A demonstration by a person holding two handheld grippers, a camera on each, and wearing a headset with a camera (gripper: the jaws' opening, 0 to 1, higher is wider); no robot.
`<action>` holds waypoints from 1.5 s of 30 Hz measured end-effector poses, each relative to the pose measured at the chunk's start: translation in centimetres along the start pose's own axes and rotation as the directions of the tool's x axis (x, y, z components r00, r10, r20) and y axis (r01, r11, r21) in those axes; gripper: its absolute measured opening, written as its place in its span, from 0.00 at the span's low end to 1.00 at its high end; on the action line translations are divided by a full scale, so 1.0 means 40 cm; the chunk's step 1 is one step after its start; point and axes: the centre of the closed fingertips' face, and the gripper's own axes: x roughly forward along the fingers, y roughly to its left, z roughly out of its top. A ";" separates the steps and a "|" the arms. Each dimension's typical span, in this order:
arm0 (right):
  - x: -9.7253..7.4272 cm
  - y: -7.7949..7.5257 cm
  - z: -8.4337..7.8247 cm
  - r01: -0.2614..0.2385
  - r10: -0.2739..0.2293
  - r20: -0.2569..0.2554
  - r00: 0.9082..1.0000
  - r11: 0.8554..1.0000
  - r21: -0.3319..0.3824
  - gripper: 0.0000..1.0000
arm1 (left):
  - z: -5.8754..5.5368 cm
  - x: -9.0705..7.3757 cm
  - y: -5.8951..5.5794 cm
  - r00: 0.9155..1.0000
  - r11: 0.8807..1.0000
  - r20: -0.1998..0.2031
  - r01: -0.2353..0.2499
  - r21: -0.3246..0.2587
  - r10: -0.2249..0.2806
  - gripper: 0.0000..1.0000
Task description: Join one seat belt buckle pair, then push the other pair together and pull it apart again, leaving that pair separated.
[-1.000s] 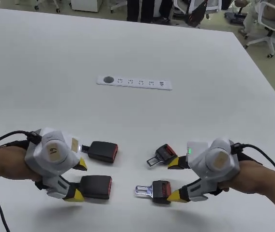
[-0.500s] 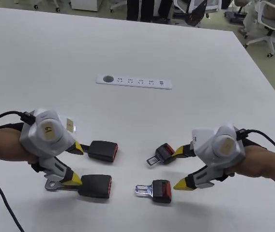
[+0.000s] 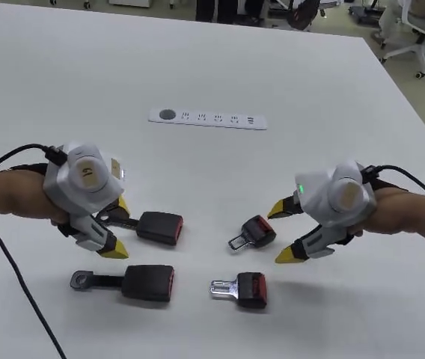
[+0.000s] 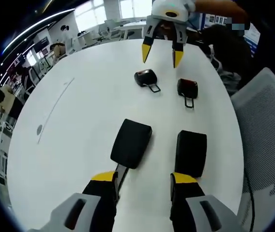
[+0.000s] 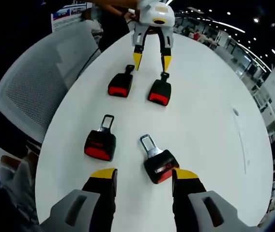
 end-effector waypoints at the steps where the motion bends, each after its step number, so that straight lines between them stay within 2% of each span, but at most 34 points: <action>1: 0.002 -0.008 -0.003 -0.006 0.006 -0.006 1.000 1.000 -0.015 0.42 | 0.004 0.002 0.007 1.000 1.000 -0.005 0.000 0.007 0.000 0.44; 5: 0.008 -0.024 -0.001 -0.018 0.018 -0.022 1.000 0.999 -0.043 0.42 | 0.014 0.011 0.041 1.000 1.000 -0.005 0.007 0.027 -0.007 0.43; 13: 0.027 -0.061 0.004 -0.040 0.036 -0.047 0.998 0.995 -0.086 0.39 | 0.040 0.037 0.064 0.999 0.997 -0.023 0.036 0.069 -0.035 0.42; 17: 0.044 -0.063 -0.004 -0.069 0.058 -0.089 0.994 0.989 -0.131 0.39 | 0.046 0.054 0.070 0.997 0.993 -0.050 0.057 0.108 -0.052 0.38; 22: 0.067 -0.054 -0.005 -0.103 0.082 -0.126 0.989 0.979 -0.173 0.38 | 0.057 0.066 0.068 0.995 0.989 -0.079 0.075 0.125 -0.065 0.37; 28: 0.100 -0.076 -0.020 -0.104 0.076 -0.148 0.986 0.976 -0.193 0.36 | 0.052 0.088 0.062 0.990 0.983 -0.116 0.098 0.152 -0.081 0.35; 33: 0.108 -0.058 -0.035 -0.133 0.101 -0.178 0.979 0.974 -0.184 0.35 | 0.047 0.107 0.058 0.988 0.981 -0.125 0.109 0.161 -0.090 0.34; 38: 0.111 -0.060 -0.033 -0.120 0.094 -0.170 0.981 0.981 -0.149 0.33 | 0.052 0.113 0.053 0.988 0.980 -0.121 0.113 0.164 -0.093 0.33; 41: 0.111 -0.059 -0.029 -0.108 0.090 -0.154 0.984 0.988 -0.109 0.33 | 0.050 0.117 0.056 0.989 0.981 -0.113 0.109 0.160 -0.091 0.33; 42: 0.112 -0.057 -0.027 -0.093 0.084 -0.144 0.986 0.994 -0.060 0.33 | 0.050 0.117 0.054 0.990 0.982 -0.109 0.106 0.159 -0.090 0.33; 44: 0.116 -0.058 -0.020 -0.088 0.081 -0.128 0.988 0.995 -0.046 0.32 | 0.050 0.119 0.055 0.991 0.982 -0.101 0.103 0.156 -0.088 0.33; 45: 0.116 -0.053 -0.017 -0.084 0.083 -0.122 0.989 0.996 -0.006 0.31 | 0.051 0.120 0.056 0.992 0.984 -0.096 0.101 0.149 -0.087 0.33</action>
